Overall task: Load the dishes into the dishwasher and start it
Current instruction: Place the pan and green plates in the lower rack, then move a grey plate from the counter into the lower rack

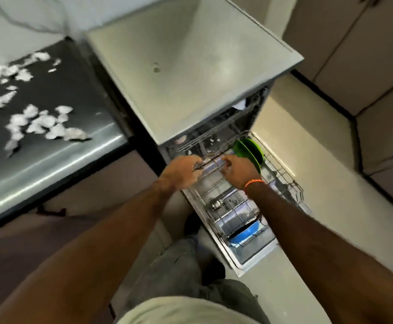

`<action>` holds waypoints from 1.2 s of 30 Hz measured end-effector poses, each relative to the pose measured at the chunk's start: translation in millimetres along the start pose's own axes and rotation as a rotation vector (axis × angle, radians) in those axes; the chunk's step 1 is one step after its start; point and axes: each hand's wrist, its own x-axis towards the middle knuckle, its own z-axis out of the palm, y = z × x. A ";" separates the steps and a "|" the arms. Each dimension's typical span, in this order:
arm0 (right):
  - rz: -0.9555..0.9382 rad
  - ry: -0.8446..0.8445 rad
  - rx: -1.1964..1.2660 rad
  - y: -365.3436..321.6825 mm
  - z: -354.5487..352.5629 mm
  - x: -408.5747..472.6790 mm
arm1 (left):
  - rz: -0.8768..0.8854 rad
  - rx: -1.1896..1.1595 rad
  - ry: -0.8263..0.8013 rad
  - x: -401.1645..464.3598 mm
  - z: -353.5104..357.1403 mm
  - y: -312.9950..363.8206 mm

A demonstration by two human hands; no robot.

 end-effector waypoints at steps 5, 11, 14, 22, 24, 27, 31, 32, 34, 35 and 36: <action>-0.276 -0.097 -0.127 -99.0 6.8 -21.2 | -0.249 -0.079 0.143 -124.5 -41.5 -64.3; -0.516 -0.200 -0.126 -222.9 50.6 -53.5 | -0.486 -0.159 0.364 -254.0 -63.4 -124.3; -0.627 -0.284 -0.147 -271.9 75.0 -64.9 | -0.525 -0.183 0.466 -298.1 -82.0 -143.2; -0.908 -0.417 -0.218 -443.4 174.7 -100.8 | -0.811 -0.275 0.706 -440.7 -117.2 -246.4; -0.936 -0.434 -0.208 -476.6 196.2 -107.4 | -0.868 -0.298 0.744 -464.3 -120.4 -269.0; -0.957 -0.443 -0.171 -522.4 226.4 -115.9 | -0.945 -0.331 0.794 -496.5 -124.5 -298.9; -0.956 -0.490 -0.155 -573.8 254.0 -114.3 | -1.008 -0.346 0.816 -528.1 -133.6 -333.6; -0.949 -0.506 -0.144 -588.5 259.5 -110.2 | -1.017 -0.350 0.820 -533.7 -137.5 -345.0; -0.952 -0.519 -0.135 -613.5 268.4 -101.1 | -1.033 -0.359 0.824 -541.0 -147.4 -363.8; -0.963 -0.516 -0.138 -628.4 273.6 -94.6 | -1.039 -0.366 0.835 -542.6 -154.2 -376.1; -0.969 -0.515 -0.144 -643.8 278.3 -88.3 | -1.047 -0.369 0.848 -543.3 -161.4 -388.3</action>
